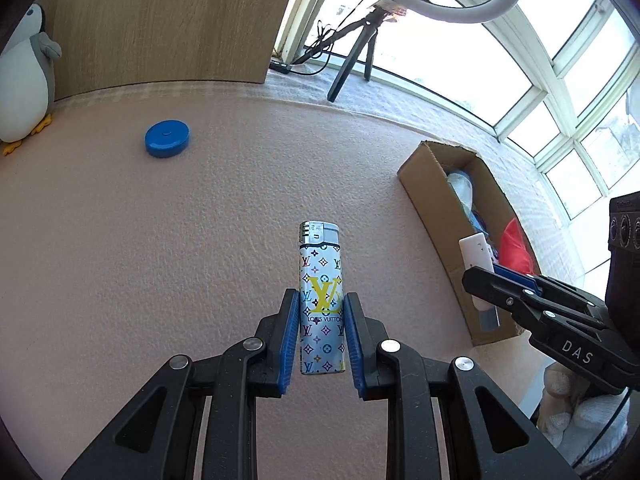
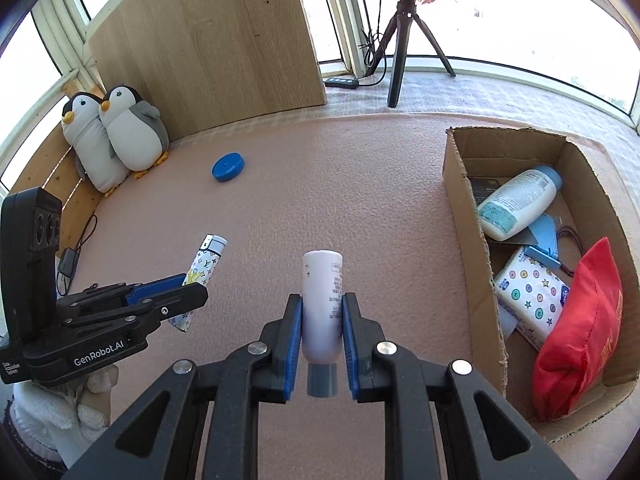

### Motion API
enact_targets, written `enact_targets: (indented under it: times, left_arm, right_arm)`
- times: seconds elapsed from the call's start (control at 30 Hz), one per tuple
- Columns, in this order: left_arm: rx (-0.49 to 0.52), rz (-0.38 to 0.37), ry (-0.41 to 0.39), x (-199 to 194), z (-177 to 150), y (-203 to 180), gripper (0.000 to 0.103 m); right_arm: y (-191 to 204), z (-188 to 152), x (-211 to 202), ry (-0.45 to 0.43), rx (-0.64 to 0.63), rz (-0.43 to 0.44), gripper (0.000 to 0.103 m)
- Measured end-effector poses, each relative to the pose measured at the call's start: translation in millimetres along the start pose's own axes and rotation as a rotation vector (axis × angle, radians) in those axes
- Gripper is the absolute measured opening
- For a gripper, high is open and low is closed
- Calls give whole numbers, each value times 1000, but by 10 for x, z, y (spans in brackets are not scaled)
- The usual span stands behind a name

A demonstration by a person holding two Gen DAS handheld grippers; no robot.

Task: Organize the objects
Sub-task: 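Carry the tube and lighter into the box with both tools and open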

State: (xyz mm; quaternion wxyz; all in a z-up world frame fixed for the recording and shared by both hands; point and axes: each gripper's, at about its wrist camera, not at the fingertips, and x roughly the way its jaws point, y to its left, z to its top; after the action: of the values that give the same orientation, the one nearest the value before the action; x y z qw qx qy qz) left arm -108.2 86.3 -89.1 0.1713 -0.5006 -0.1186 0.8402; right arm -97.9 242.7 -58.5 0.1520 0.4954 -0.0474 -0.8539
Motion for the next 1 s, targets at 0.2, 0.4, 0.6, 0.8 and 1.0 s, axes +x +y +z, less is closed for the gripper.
enact_targets:
  times: [0.2, 0.4, 0.6, 0.8, 1.0]
  left_arm:
    - [68, -58, -7, 106, 164, -568, 24]
    - [130, -112, -2, 268, 270, -1117, 24]
    - [191, -136, 13, 472, 345, -1612, 24]
    - [223, -140, 31, 703, 392, -1905, 24]
    - [241, -165, 41, 765, 406, -2016, 34]
  right_arm:
    - [-462, -72, -375, -67, 65, -36, 18]
    - [-952, -136, -638, -117, 141, -85, 18]
    - [-1381, -191, -794, -135, 207, -142, 18]
    - [-1623, -226, -848, -135, 228, -184, 18]
    - [-1715, -226, -837, -133, 223, -188, 19]
